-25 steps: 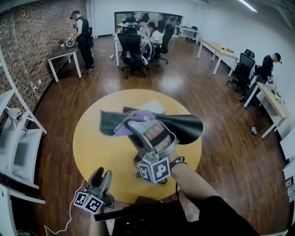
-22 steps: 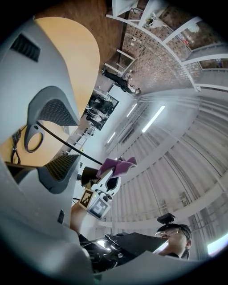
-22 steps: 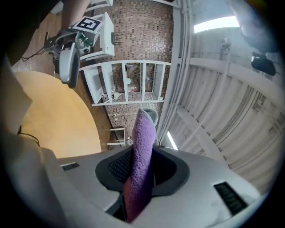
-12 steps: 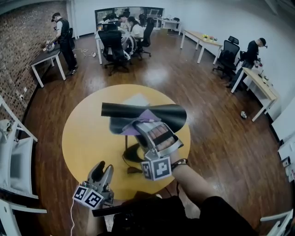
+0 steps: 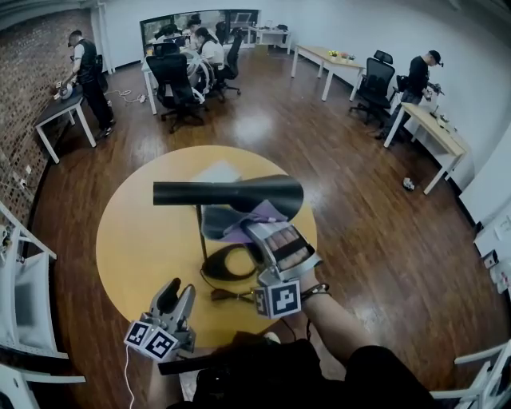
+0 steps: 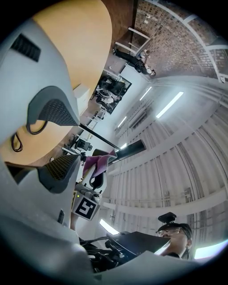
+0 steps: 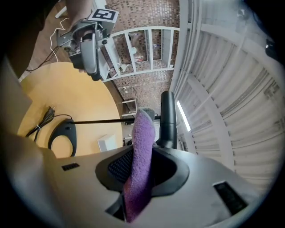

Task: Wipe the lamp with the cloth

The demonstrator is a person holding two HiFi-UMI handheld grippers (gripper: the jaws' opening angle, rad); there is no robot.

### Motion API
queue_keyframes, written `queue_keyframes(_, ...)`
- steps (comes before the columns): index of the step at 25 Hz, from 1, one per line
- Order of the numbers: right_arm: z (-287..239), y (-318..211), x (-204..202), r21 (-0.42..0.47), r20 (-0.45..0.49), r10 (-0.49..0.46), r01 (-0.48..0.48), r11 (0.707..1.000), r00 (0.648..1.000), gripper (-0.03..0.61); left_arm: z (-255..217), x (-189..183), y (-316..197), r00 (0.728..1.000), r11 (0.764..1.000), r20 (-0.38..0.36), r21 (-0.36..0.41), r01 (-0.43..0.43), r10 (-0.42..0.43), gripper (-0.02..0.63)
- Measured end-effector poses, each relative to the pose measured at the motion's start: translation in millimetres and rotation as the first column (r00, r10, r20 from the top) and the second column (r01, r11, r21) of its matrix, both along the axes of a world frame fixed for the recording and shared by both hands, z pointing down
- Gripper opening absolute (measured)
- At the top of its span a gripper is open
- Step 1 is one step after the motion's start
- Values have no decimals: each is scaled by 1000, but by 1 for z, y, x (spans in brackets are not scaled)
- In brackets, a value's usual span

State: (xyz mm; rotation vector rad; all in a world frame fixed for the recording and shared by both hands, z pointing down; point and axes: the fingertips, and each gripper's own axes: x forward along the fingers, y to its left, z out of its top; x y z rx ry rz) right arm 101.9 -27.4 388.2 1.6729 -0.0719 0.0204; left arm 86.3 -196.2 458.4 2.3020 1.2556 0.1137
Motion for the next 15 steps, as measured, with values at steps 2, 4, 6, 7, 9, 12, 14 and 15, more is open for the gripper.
queue_keyframes(2, 6, 9, -6, -11, -4, 18, -18, 1000, 1000, 104, 0, 2, 3, 1000, 1000, -2, 10, -15, 15, 189)
queue_keyframes(4, 12, 22, -15, -7, -4, 30, -30, 1000, 1000, 104, -1, 4, 11, 1000, 1000, -13, 19, -24, 24, 189)
queue_keyframes(6, 15, 34, -23, 3, -11, 45, -45, 999, 999, 104, -7, 10, 19, 999, 999, -39, 31, -35, 36, 189)
queue_keyframes(7, 16, 38, -25, 13, -8, 55, -54, 998, 998, 104, -12, 15, 22, 997, 998, -62, 43, -44, 46, 189)
queue_keyframes(9, 16, 46, -29, 39, 7, 76, -76, 996, 997, 104, -27, 26, 30, 990, 995, -124, 81, -62, 71, 189)
queue_keyframes(12, 4, 63, -42, 118, 4, 85, -85, 989, 996, 104, -55, 35, 48, 972, 990, -219, 128, -59, 86, 196)
queue_keyframes(14, -13, 64, -49, 161, -19, 60, -56, 985, 998, 104, -70, 37, 55, 959, 988, -267, 142, -56, 93, 209)
queue_keyframes(15, -24, 59, -50, 177, -37, 38, -31, 984, 999, 104, -77, 39, 57, 953, 988, -285, 142, -62, 101, 209)
